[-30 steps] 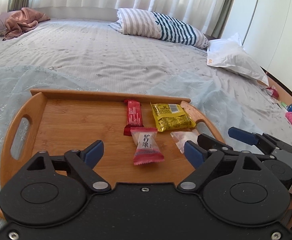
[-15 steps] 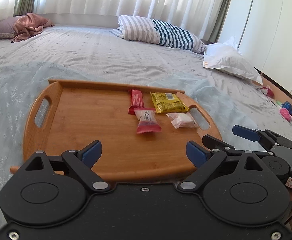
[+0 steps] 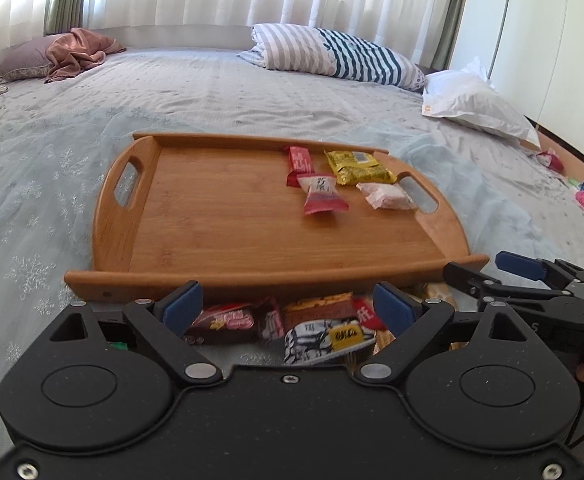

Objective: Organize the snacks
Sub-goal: 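Grasp the peanut-printed packet with the left tool while the right grasps the cream biscuit packet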

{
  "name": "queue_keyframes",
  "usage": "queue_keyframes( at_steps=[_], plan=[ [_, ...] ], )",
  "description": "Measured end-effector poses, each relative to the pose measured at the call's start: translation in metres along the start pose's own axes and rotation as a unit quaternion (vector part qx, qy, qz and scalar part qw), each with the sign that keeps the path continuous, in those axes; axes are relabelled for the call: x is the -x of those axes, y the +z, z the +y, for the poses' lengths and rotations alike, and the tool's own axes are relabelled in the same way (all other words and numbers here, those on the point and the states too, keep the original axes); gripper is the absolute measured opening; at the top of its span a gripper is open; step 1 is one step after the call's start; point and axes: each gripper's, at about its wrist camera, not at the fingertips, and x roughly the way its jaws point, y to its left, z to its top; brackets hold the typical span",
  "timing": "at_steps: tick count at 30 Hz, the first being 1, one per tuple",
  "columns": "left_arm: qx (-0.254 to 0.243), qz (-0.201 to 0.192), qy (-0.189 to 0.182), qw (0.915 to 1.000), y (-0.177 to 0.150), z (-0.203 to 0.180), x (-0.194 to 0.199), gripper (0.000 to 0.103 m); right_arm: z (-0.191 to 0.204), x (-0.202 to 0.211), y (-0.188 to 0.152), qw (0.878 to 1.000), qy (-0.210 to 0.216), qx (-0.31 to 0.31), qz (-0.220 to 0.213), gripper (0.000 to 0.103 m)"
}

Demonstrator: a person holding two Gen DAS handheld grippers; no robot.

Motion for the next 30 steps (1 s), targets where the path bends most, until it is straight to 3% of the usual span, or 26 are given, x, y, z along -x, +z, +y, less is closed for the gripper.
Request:
queue_keyframes(
  at_steps=[2,4,6,8,10,13,23,30],
  plan=[
    [0.002,0.005,0.001,1.0000,-0.003,0.001,0.001,0.085,-0.001,0.003,-0.003,1.000,0.000,-0.006,0.000,0.092],
    [0.009,0.010,-0.004,0.9999,-0.005,0.003,0.002,0.066,0.001,0.007,-0.006,1.000,-0.003,-0.006,0.002,0.077],
    [0.020,0.018,-0.014,0.9995,-0.005,0.005,0.003,0.050,0.002,0.009,-0.008,1.000,-0.011,-0.005,0.004,0.071],
    [0.028,0.023,-0.025,0.9990,-0.005,0.005,0.004,0.046,0.004,0.011,-0.010,1.000,-0.008,-0.011,0.006,0.066],
    [0.029,0.022,-0.029,0.9989,-0.005,0.003,0.005,0.046,0.005,0.014,-0.011,1.000,-0.002,-0.018,0.009,0.056],
    [0.032,0.025,-0.022,0.9989,-0.005,0.000,0.002,0.046,0.011,0.020,-0.015,1.000,0.004,-0.017,0.010,0.053],
    [0.044,0.047,-0.014,0.9978,-0.007,-0.004,-0.014,0.052,0.028,0.016,-0.019,1.000,0.016,0.001,0.027,0.052],
    [0.096,0.084,-0.049,0.9906,-0.006,0.007,-0.029,0.056,0.027,0.012,-0.019,0.999,0.025,-0.012,0.039,0.050]
  ],
)
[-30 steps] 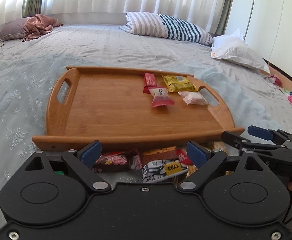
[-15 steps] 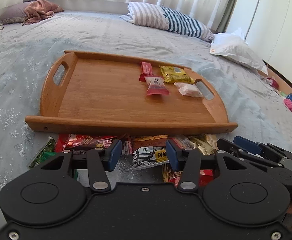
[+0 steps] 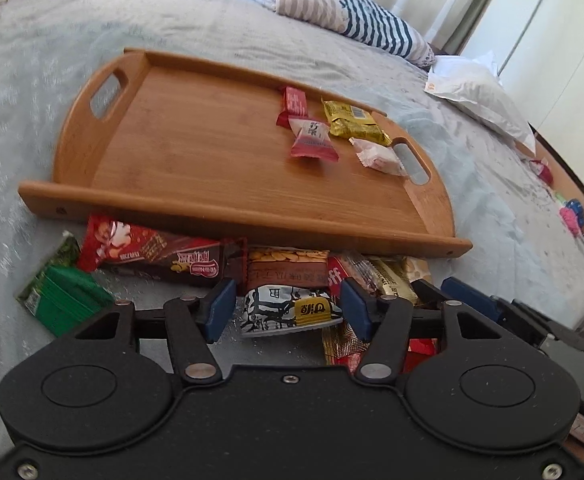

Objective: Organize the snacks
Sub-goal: 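Grasp the peanut-printed packet with the left tool while the right grasps the cream biscuit packet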

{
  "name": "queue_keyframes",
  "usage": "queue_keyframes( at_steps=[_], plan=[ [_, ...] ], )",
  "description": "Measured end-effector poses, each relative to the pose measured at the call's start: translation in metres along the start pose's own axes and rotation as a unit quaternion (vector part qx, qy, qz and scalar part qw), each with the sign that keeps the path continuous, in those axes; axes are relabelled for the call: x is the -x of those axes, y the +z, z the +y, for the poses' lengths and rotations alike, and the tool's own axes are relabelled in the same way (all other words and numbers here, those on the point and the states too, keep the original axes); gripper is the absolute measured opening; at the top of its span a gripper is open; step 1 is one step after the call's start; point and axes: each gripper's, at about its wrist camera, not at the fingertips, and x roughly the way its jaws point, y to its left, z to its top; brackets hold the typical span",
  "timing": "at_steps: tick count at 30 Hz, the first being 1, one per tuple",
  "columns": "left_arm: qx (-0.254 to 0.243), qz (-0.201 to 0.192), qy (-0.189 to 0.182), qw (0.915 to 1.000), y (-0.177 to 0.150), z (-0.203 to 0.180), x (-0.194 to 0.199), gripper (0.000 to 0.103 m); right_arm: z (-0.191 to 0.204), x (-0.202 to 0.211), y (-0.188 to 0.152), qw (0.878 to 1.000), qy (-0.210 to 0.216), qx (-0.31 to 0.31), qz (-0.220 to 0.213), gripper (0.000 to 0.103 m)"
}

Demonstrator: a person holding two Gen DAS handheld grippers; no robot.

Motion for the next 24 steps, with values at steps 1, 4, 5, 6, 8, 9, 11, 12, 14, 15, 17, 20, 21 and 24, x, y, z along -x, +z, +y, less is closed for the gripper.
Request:
queue_keyframes(
  at_steps=[1,4,5,6,8,9,11,12,14,15,17,20,21,24],
  plan=[
    [0.005,0.002,-0.003,1.0000,0.001,0.001,-0.001,0.055,-0.001,0.000,0.000,1.000,0.001,-0.003,0.002,0.050],
    [0.013,0.005,-0.009,0.9999,0.002,0.004,-0.002,0.046,-0.002,0.000,0.000,1.000,0.003,-0.003,0.003,0.050],
    [0.011,0.004,-0.008,0.9999,0.002,0.004,-0.002,0.044,-0.001,0.000,0.000,1.000,0.002,-0.002,0.003,0.050],
    [0.006,0.001,-0.005,1.0000,0.002,0.003,0.000,0.043,-0.001,0.000,0.000,1.000,0.002,-0.001,0.003,0.050],
    [-0.006,-0.005,0.000,1.0000,0.001,-0.001,0.002,0.043,0.000,-0.001,0.000,1.000,0.002,0.001,0.004,0.050],
    [-0.012,-0.008,0.002,0.9999,0.000,-0.003,0.003,0.043,0.000,-0.001,-0.001,1.000,0.003,0.002,0.005,0.050],
    [-0.020,-0.012,0.003,0.9997,0.000,-0.005,0.006,0.043,0.000,-0.003,0.001,1.000,0.005,0.002,0.007,0.049],
    [-0.023,-0.014,0.003,0.9996,0.000,-0.007,0.008,0.043,0.000,-0.004,0.001,1.000,0.007,0.002,0.008,0.049],
    [-0.029,-0.020,0.005,0.9994,0.000,-0.009,0.010,0.042,0.000,-0.006,0.000,1.000,0.010,0.000,0.012,0.047],
    [-0.033,-0.023,0.008,0.9992,0.000,-0.011,0.011,0.042,0.000,-0.007,0.000,1.000,0.011,-0.001,0.012,0.046],
    [-0.041,-0.029,0.013,0.9986,0.001,-0.013,0.013,0.042,0.002,-0.007,-0.001,1.000,0.011,0.003,0.011,0.044],
    [-0.046,-0.035,0.015,0.9982,0.002,-0.016,0.015,0.042,0.004,-0.008,0.000,1.000,0.014,0.004,0.012,0.033],
    [-0.047,-0.035,0.014,0.9982,0.002,-0.016,0.016,0.042,0.004,-0.007,0.000,1.000,0.010,0.004,0.010,0.030],
    [-0.052,-0.031,0.010,0.9981,0.002,-0.016,0.015,0.042,0.005,-0.006,0.001,1.000,0.008,0.005,0.009,0.028]
  ],
)
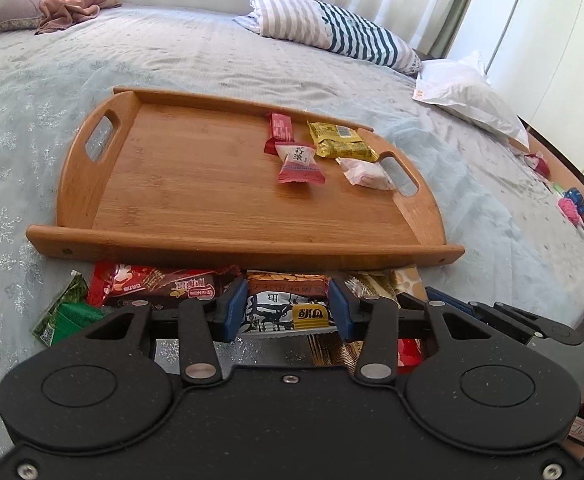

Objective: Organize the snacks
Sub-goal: 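Grasp the peanut-printed packet with the left tool while the right grasps the cream biscuit packet, then carry both packets onto the tray and open both tools to release them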

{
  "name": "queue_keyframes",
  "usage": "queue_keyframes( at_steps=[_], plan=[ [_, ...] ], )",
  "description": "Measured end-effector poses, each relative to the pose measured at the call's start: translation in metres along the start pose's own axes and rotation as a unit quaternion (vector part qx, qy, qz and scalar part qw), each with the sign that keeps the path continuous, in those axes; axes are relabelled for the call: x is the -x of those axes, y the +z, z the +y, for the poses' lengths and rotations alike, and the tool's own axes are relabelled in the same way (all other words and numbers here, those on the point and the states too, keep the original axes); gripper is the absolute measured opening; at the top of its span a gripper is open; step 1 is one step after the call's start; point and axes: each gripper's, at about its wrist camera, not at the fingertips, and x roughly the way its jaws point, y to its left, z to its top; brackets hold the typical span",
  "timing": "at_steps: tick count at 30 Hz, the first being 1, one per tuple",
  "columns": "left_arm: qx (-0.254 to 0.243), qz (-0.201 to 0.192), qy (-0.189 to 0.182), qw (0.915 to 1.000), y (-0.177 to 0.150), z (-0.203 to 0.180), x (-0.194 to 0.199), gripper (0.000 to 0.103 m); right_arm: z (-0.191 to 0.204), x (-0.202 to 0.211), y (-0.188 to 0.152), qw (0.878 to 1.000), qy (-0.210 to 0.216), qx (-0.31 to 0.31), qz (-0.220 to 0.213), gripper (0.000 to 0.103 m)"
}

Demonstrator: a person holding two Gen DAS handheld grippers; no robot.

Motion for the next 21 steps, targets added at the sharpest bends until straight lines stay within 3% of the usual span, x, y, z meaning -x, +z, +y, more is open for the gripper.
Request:
queue_keyframes(
  at_steps=[7,11,12,13,17,19,21],
  plan=[
    [-0.004,0.013,0.001,0.9999,-0.002,0.002,-0.006,0.042,-0.003,0.002,0.001,1.000,-0.002,-0.011,0.002,0.026],
    [0.039,0.038,-0.018,0.9984,-0.004,0.014,-0.020,0.046,-0.004,0.003,0.001,1.000,-0.006,-0.014,0.001,0.027],
    [0.042,0.038,-0.018,0.9982,-0.004,0.015,-0.022,0.046,-0.005,0.004,0.001,1.000,-0.005,-0.016,0.000,0.029],
    [0.040,0.036,-0.017,0.9984,-0.004,0.015,-0.023,0.045,-0.005,0.004,0.001,1.000,-0.005,-0.018,-0.002,0.042],
    [0.029,0.030,-0.011,0.9991,-0.004,0.010,-0.021,0.042,-0.012,0.004,0.001,0.999,0.007,-0.042,-0.006,0.044],
    [0.018,0.027,-0.013,0.9994,-0.005,0.008,-0.018,0.042,-0.012,0.001,0.001,0.999,0.007,-0.035,-0.002,0.027],
    [0.006,0.021,-0.016,0.9996,-0.005,0.004,-0.013,0.042,-0.011,-0.003,-0.002,0.999,0.007,-0.032,0.001,0.025]
  ],
)
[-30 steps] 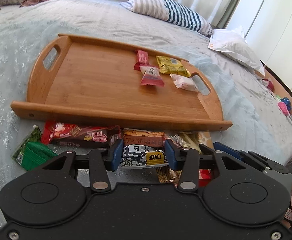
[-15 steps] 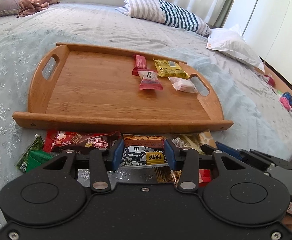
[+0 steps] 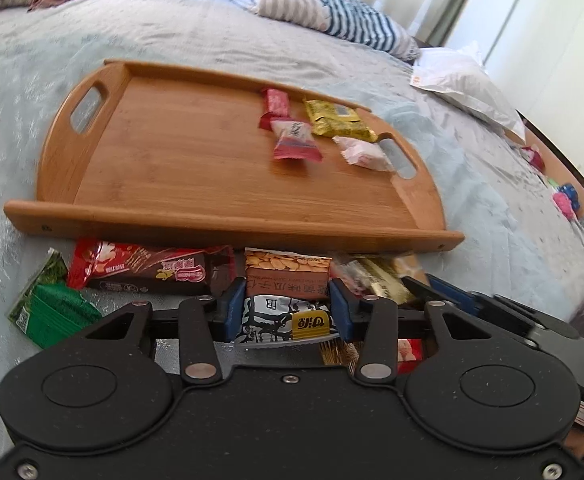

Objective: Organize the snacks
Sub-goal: 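Carry both packets onto the tray and open both tools to release them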

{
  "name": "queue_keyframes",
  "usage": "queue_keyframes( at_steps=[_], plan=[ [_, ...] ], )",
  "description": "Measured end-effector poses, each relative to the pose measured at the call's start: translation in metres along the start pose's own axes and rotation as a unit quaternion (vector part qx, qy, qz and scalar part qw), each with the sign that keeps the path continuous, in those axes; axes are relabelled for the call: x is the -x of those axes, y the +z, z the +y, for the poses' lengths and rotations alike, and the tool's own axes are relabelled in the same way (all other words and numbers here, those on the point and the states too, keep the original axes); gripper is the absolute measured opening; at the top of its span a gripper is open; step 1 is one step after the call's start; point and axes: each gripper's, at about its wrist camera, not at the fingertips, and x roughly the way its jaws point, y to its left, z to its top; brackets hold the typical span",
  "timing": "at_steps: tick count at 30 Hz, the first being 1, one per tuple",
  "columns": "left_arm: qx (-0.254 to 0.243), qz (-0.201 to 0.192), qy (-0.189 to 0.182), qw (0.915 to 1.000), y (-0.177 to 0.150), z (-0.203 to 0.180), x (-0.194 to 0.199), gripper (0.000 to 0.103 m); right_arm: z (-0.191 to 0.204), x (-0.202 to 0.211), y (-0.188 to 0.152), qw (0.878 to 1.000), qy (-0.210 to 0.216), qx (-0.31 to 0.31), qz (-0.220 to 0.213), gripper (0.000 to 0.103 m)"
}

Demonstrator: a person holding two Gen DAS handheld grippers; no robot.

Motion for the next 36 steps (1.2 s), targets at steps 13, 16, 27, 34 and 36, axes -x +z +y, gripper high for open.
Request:
queue_keyframes(
  at_steps=[13,16,27,34,36],
  plan=[
    [0.000,-0.060,-0.007,0.9982,0.028,-0.012,0.022,0.042,-0.005,0.019,0.022,0.999,-0.021,-0.004,-0.038,0.024],
    [0.010,-0.063,-0.009,0.9979,0.036,-0.014,0.016,0.042,-0.006,0.019,0.032,0.999,-0.018,-0.008,-0.049,0.024],
    [0.027,-0.068,0.006,0.9973,0.056,-0.030,-0.028,0.042,-0.022,-0.011,0.062,0.996,0.006,-0.064,-0.055,0.024],
    [0.022,-0.057,0.016,0.9980,0.060,-0.040,-0.055,0.042,-0.025,-0.037,0.065,0.996,0.005,-0.072,-0.047,0.024],
    [0.022,-0.055,0.022,0.9980,0.061,-0.040,-0.060,0.042,-0.025,-0.044,0.062,0.997,0.002,-0.068,-0.042,0.024]
  ],
)
